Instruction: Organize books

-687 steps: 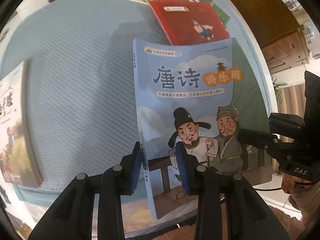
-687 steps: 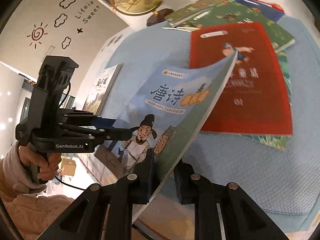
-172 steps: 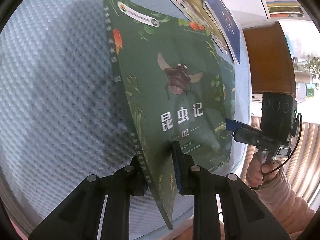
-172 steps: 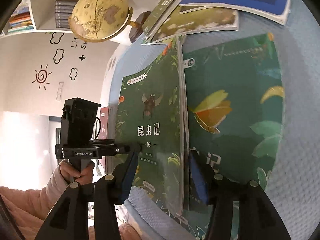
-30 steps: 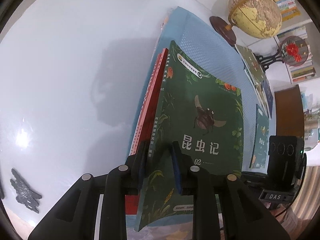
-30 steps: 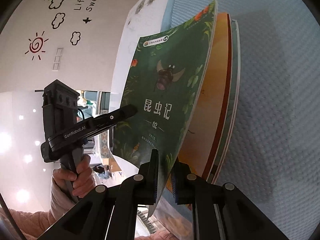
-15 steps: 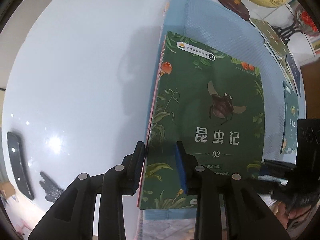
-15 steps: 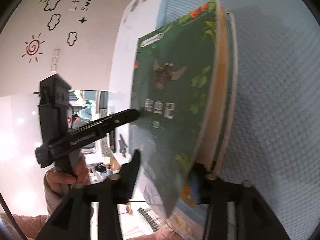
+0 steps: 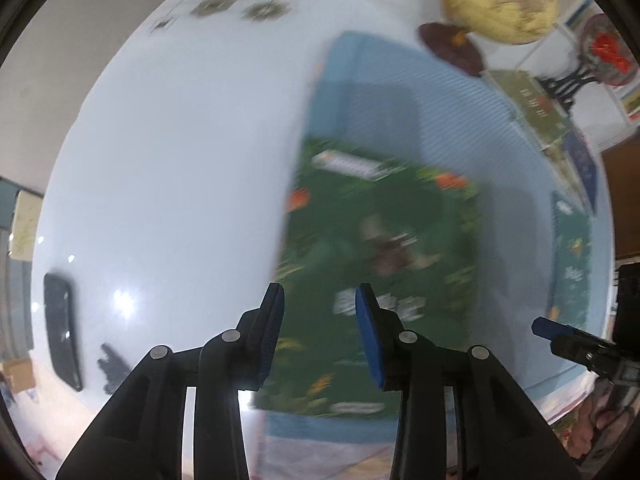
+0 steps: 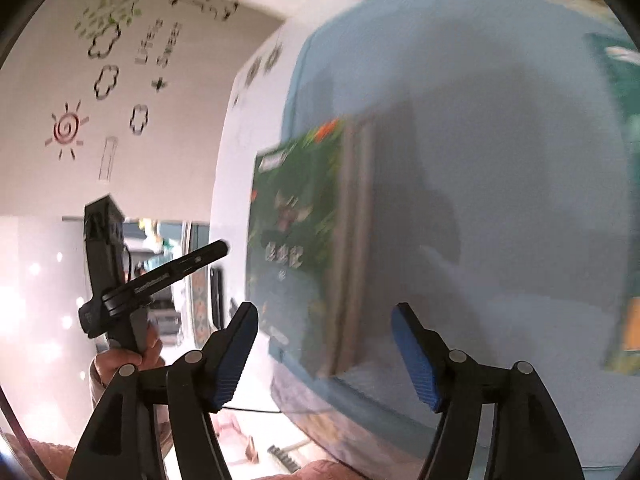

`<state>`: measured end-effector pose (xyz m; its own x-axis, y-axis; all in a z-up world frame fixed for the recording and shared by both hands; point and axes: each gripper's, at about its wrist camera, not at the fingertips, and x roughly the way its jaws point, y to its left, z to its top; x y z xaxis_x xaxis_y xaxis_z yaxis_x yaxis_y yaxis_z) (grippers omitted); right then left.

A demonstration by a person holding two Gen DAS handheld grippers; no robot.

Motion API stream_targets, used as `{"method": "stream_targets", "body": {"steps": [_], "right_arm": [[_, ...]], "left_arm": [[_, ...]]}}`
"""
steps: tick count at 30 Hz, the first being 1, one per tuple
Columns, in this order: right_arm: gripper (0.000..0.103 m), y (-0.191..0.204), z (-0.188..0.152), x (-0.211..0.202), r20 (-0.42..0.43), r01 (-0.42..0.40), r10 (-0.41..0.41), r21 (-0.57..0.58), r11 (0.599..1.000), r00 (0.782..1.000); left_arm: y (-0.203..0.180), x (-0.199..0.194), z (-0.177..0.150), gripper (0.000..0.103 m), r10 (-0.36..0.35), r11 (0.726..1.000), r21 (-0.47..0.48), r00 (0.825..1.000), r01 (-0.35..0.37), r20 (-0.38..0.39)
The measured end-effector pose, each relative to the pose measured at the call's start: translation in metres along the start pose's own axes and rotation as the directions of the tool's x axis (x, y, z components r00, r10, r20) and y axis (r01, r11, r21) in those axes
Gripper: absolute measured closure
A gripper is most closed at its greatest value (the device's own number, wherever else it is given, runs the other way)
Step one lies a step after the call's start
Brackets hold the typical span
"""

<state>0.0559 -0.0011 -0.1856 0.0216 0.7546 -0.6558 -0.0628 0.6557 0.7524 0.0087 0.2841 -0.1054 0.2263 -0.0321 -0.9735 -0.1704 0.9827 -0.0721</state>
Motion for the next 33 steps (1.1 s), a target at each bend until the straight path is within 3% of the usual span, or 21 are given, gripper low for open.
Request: {"method": "stream_targets", "body": {"steps": [5,10,15,19,23,26,30,33], "right_arm": [[0.035,-0.044,0.006,-0.07,0.118,0.079,-0.084,0.049,0.996,0.989],[0.035,-0.103,0.006,-0.144,0.222,0.154,-0.179,0.125,0.98,0.958],[0.035,-0.164,-0.001,-0.187,0.227,0.223,-0.264,0.192,0.956,0.938],[0.035,-0.199,-0.006,-0.195,0.179,0.234,-0.269,0.195,0.953,0.946],[0.035,-0.222,-0.011,-0.196,0.136,0.169,-0.192,0.167,0.971,0.972],[0.035,-0.235,-0.013,-0.201,0.135,0.09,-0.109,0.142,0.986,0.985],[0.035,-0.252,-0.006,-0.201,0.14,-0.055,0.038,0.117,0.992,0.989],[0.036,-0.258,0.002,-0.2,0.11,-0.114,0.103,0.093,0.989,0.989]], "left_arm": [[-0.079,0.004,0.016,0.058,-0.057,0.993,0.107,0.998,0.054,0.023],[-0.162,0.027,0.027,0.047,-0.156,0.972,0.174,0.988,0.156,-0.015],[-0.253,0.068,0.008,0.047,-0.273,0.926,0.233,0.953,0.298,-0.132],[-0.293,0.103,-0.013,0.048,-0.324,0.906,0.201,0.916,0.372,-0.237],[-0.295,0.117,-0.026,0.049,-0.331,0.911,0.16,0.906,0.38,-0.265],[-0.287,0.12,-0.024,0.049,-0.398,0.894,0.105,0.878,0.436,-0.266],[-0.271,0.129,-0.015,0.05,-0.532,0.829,0.018,0.799,0.559,-0.281],[-0.268,0.134,-0.008,0.054,-0.566,0.805,0.001,0.768,0.593,-0.298]]}}
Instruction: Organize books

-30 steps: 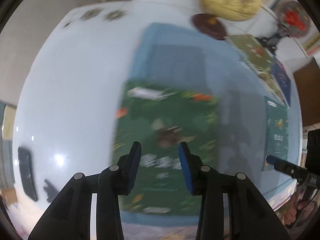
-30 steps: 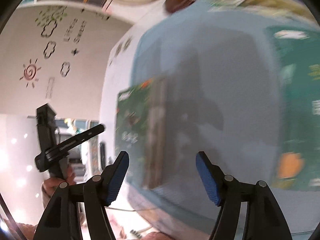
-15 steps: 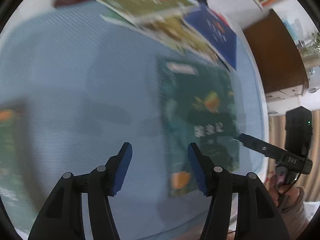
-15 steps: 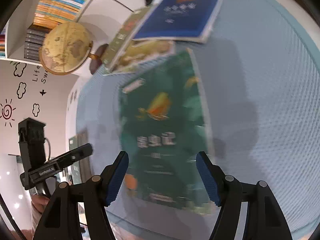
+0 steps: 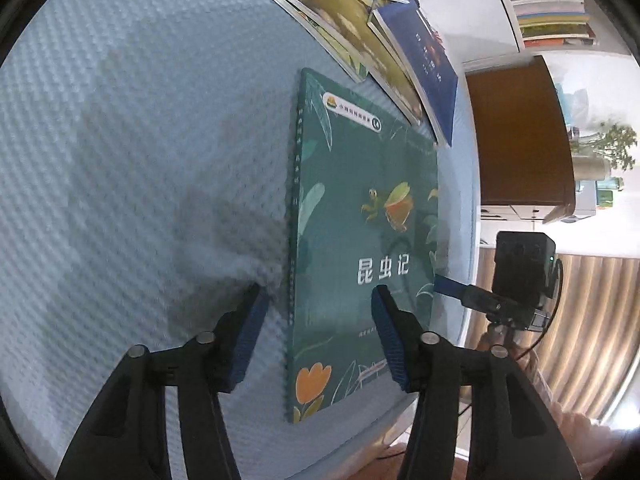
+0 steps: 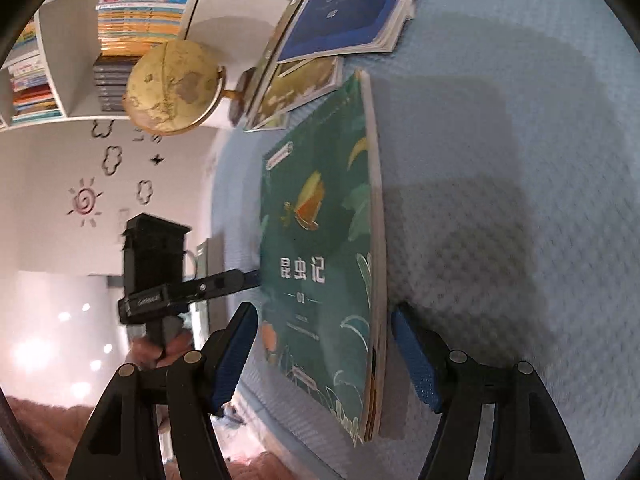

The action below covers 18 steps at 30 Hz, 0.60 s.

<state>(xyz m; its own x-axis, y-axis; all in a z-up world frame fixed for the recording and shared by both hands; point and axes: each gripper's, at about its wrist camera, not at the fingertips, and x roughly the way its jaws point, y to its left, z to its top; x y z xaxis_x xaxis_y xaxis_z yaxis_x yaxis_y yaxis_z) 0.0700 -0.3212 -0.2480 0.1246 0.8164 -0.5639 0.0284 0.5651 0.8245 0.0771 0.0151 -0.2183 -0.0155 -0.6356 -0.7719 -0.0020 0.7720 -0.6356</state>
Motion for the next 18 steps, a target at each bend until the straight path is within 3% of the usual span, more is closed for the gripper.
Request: {"method": "stream_targets", "body": {"steps": [8,10,12,13,16,18], "right_arm": [[0.036,0.011,0.009,0.011,-0.02,-0.014,0.012,-0.09,0.996,1.0],[0.036,0.009,0.007,0.01,-0.015,-0.014,0.012,-0.103,0.995,1.0],[0.036,0.008,0.009,0.01,-0.014,-0.012,0.01,-0.115,0.993,1.0],[0.036,0.007,0.008,0.009,-0.014,-0.012,0.011,-0.116,0.993,1.0],[0.045,0.007,0.012,0.01,-0.016,-0.009,0.007,-0.12,0.993,1.0],[0.058,0.001,0.016,0.01,-0.011,-0.007,0.006,-0.104,0.995,1.0]], "left_arm": [[-0.008,0.001,0.013,0.055,-0.01,0.999,0.031,1.0,0.011,-0.018],[-0.004,0.005,0.018,0.062,-0.021,1.0,0.019,1.0,0.022,-0.017],[0.003,0.008,0.021,0.087,0.02,0.999,-0.035,0.999,-0.021,-0.025],[0.009,0.009,0.022,0.087,0.012,0.998,-0.061,0.999,-0.014,-0.031],[0.012,0.009,0.021,0.087,-0.003,0.998,-0.067,0.999,0.0,-0.036],[0.002,0.009,0.019,0.087,0.059,0.998,-0.017,0.998,-0.059,-0.035]]}}
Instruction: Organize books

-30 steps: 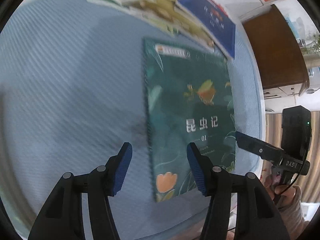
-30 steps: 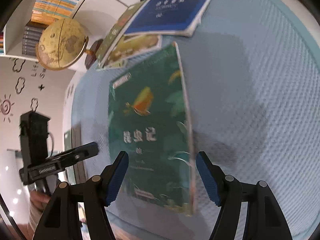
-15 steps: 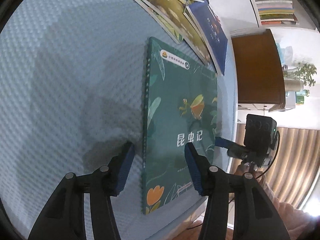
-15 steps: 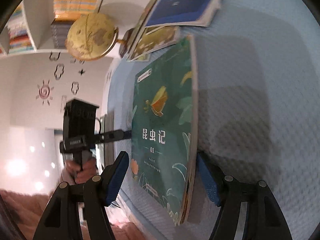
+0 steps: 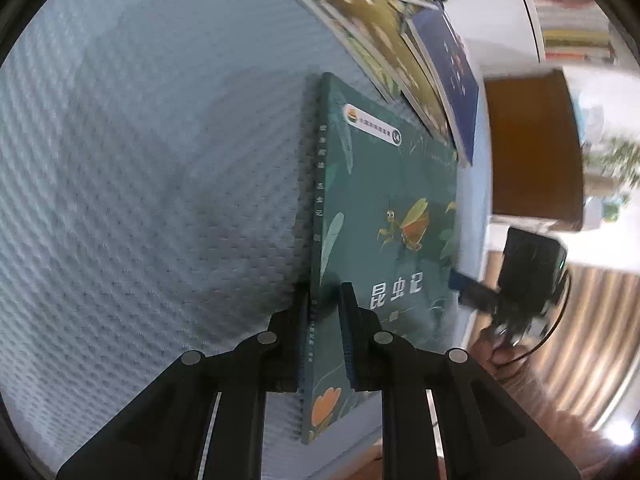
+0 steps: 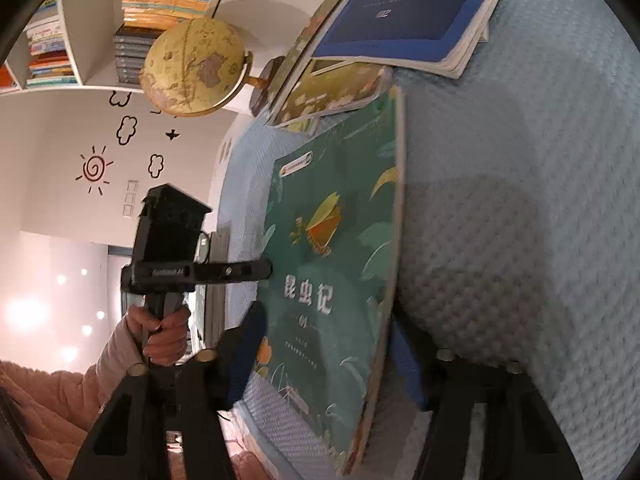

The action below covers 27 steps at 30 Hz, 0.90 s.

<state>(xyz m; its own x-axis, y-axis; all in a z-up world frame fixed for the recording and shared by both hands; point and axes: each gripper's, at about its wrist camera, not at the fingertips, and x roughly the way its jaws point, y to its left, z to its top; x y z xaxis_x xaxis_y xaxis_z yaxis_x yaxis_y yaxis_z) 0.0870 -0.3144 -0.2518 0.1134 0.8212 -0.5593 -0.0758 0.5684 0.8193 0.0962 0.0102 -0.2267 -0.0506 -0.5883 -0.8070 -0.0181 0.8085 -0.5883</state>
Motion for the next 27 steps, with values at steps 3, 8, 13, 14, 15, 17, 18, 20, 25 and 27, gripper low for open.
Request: {"method": "stream_targets", "body": {"steps": [3,8,13,14,15,17,18,20,25,27], "right_arm": [[0.094,-0.02,0.005,0.0,0.003,-0.007,0.006,0.069,0.998,1.0],[0.095,-0.025,0.0,-0.002,-0.008,0.0,0.001,0.131,0.991,1.0],[0.095,-0.026,-0.009,-0.003,0.031,0.012,-0.017,0.175,0.984,0.999],[0.092,-0.023,-0.008,-0.003,0.027,0.033,-0.038,0.164,0.986,0.999],[0.091,-0.021,-0.007,-0.003,0.025,0.043,-0.047,0.163,0.986,0.999],[0.091,-0.013,-0.006,-0.004,0.025,0.074,-0.079,0.166,0.983,0.997],[0.091,-0.008,-0.007,-0.005,0.029,0.069,-0.075,0.169,0.983,0.997],[0.091,0.005,-0.01,-0.009,0.05,0.053,-0.062,0.155,0.987,0.997],[0.091,0.025,-0.017,-0.018,0.065,0.071,-0.081,0.138,0.988,0.995],[0.091,0.032,-0.022,-0.023,0.071,0.063,-0.073,0.139,0.988,0.995]], "left_arm": [[-0.004,0.0,-0.002,0.086,0.035,0.999,0.012,0.999,-0.035,0.009],[0.005,-0.004,-0.005,0.087,-0.001,1.0,-0.012,1.0,0.002,0.027],[0.015,-0.01,-0.013,0.085,-0.073,0.995,-0.056,0.994,0.078,0.078],[0.013,-0.01,-0.014,0.085,-0.054,0.997,-0.056,0.995,0.058,0.081],[0.008,-0.012,-0.015,0.086,-0.019,0.999,-0.046,0.996,0.022,0.082],[-0.004,-0.013,-0.016,0.086,0.057,0.998,-0.009,0.995,-0.057,0.087],[-0.013,-0.014,-0.018,0.086,0.11,0.993,0.032,0.989,-0.114,0.095],[-0.021,-0.014,-0.02,0.086,0.111,0.991,0.064,0.99,-0.117,0.09],[-0.022,-0.029,-0.028,0.086,0.031,0.998,0.043,0.994,-0.036,0.108],[-0.025,-0.04,-0.033,0.086,0.018,0.998,0.056,0.992,-0.025,0.125]]}}
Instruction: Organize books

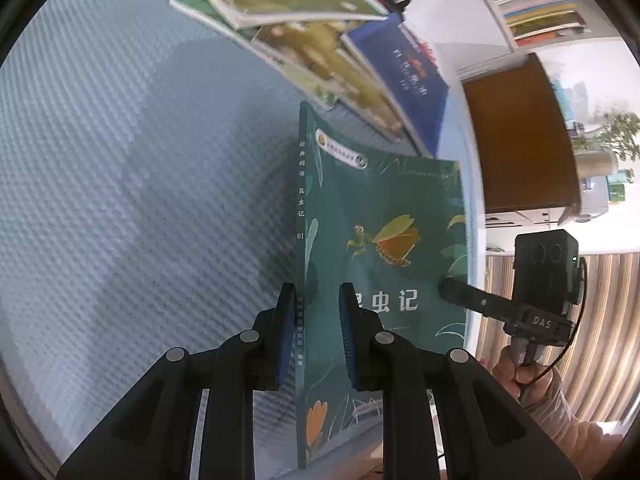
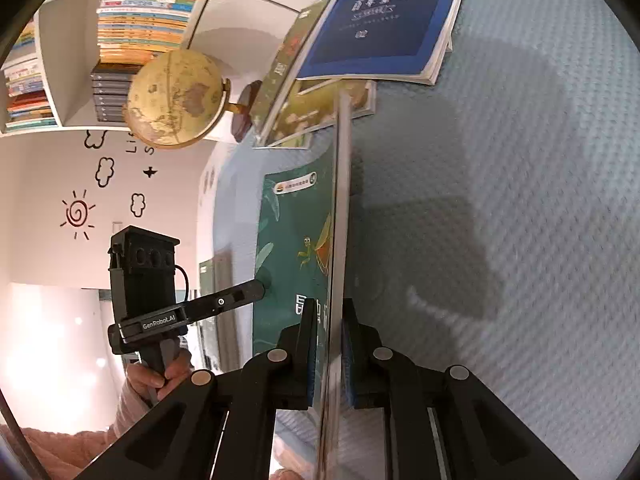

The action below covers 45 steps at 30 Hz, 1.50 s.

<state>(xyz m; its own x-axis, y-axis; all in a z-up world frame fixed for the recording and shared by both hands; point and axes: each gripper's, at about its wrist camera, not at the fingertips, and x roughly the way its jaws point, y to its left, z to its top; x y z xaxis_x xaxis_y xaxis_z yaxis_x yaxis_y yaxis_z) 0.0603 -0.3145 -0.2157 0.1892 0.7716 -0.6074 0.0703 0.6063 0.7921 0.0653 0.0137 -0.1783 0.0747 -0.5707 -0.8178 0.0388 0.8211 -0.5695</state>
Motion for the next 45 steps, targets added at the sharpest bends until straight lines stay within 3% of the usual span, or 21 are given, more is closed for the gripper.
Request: {"method": "stream_targets", "body": {"steps": [13,29,45], "right_arm": [[0.091,0.054,-0.021,0.0,0.0,-0.023,0.023,-0.046,0.999,1.0],[0.09,0.122,-0.046,0.03,-0.048,-0.097,0.093,-0.099,0.99,0.995],[0.089,0.183,-0.059,0.112,-0.135,-0.085,0.061,-0.181,0.98,0.989]], "left_arm": [[0.009,-0.056,-0.015,0.086,-0.029,0.999,-0.017,0.996,0.031,0.084],[0.031,-0.122,-0.047,0.083,0.001,0.997,-0.07,0.981,0.013,0.196],[0.099,-0.175,-0.066,0.083,0.058,0.992,-0.12,0.968,-0.029,0.243]]}}
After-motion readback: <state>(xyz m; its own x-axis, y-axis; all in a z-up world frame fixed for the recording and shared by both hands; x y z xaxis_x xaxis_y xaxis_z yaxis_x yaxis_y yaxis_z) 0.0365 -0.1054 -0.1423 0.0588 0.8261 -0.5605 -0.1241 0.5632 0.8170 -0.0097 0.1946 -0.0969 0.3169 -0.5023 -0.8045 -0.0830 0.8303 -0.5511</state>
